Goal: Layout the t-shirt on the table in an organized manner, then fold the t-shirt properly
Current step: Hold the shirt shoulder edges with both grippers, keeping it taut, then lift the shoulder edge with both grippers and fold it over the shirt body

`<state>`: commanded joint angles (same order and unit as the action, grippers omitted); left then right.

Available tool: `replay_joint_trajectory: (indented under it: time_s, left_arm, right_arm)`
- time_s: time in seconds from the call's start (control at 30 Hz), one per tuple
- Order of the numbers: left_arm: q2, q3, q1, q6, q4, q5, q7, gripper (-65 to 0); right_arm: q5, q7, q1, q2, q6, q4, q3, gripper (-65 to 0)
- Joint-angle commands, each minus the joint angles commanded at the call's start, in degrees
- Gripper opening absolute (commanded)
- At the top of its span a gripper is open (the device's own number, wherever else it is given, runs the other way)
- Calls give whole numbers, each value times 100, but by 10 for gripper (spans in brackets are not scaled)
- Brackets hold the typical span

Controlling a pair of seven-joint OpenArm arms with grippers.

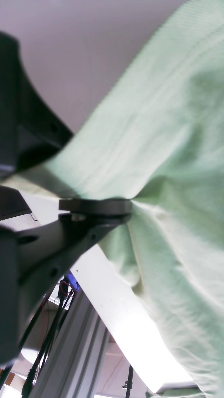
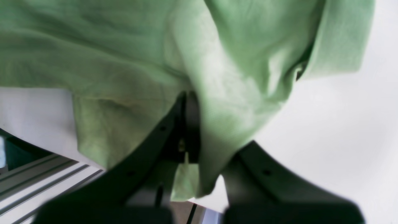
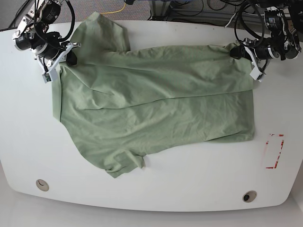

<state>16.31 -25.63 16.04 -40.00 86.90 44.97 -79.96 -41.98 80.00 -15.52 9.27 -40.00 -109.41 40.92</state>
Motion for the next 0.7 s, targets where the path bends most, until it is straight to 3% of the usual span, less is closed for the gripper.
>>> replay_joint_trajectory:
  time_s: [0.13,0.5,0.7]
  left_arm:
    - [0,0,0,0,44,0,-4,-650]
    - [0,18,202,0,1477,0,-4,-650]
    - [26,0,193,0,2022,0,-4,-650]
  right_arm:
    - [0,0,-44,0,0,-9,18,-650]
    - [-18,0,-149,0,0,-53,18,-650]
    - [-730,0,-176,35,0,-149,35,-650]
